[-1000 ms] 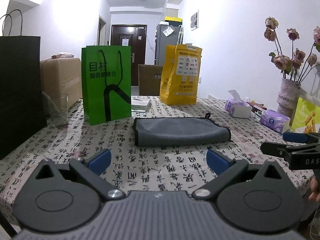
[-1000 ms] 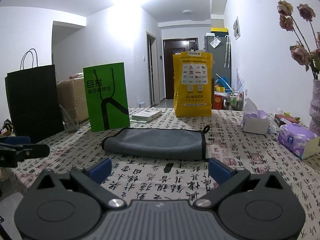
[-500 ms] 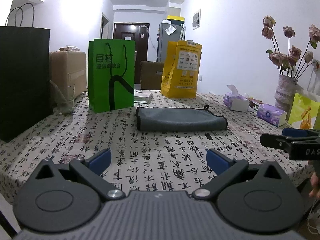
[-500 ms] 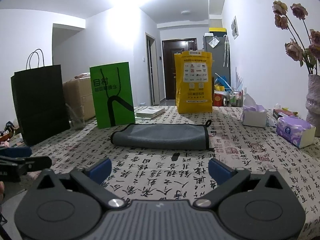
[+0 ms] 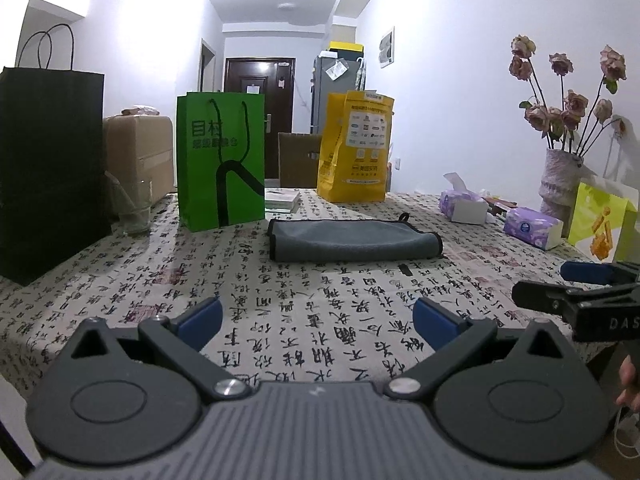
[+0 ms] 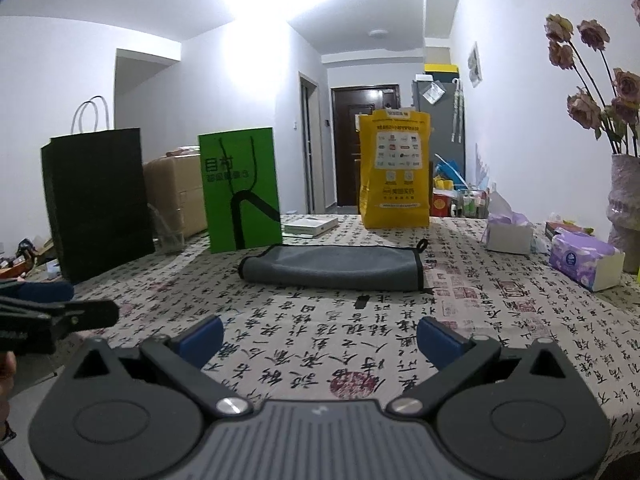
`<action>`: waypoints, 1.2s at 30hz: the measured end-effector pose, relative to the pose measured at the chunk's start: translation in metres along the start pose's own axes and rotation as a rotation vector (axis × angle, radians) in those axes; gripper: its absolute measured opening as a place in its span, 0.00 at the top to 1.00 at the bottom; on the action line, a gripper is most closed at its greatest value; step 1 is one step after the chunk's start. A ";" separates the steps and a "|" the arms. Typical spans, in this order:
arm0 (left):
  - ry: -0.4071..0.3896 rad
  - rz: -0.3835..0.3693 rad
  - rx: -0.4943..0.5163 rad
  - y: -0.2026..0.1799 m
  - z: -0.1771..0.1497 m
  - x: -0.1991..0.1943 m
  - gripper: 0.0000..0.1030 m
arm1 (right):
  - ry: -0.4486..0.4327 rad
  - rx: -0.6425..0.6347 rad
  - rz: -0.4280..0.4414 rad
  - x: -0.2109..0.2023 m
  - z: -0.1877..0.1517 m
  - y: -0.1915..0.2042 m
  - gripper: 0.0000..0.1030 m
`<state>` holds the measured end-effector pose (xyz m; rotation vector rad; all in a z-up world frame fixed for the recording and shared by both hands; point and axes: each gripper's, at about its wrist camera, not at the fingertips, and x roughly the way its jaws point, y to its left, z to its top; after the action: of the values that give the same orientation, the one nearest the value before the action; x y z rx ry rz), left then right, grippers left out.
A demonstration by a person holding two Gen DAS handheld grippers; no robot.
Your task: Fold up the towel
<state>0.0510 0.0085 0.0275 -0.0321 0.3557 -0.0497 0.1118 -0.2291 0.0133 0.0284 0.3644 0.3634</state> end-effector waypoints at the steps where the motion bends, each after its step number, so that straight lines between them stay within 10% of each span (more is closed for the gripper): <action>1: 0.003 0.002 -0.002 0.000 -0.001 -0.001 0.00 | -0.006 -0.010 -0.003 -0.002 -0.002 0.001 0.00; 36: -0.084 0.086 -0.009 0.009 -0.030 -0.061 0.00 | -0.018 -0.007 -0.059 -0.081 -0.042 0.023 0.00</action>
<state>-0.0165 0.0204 0.0204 -0.0276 0.2726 0.0384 0.0184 -0.2373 0.0037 0.0141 0.3457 0.3059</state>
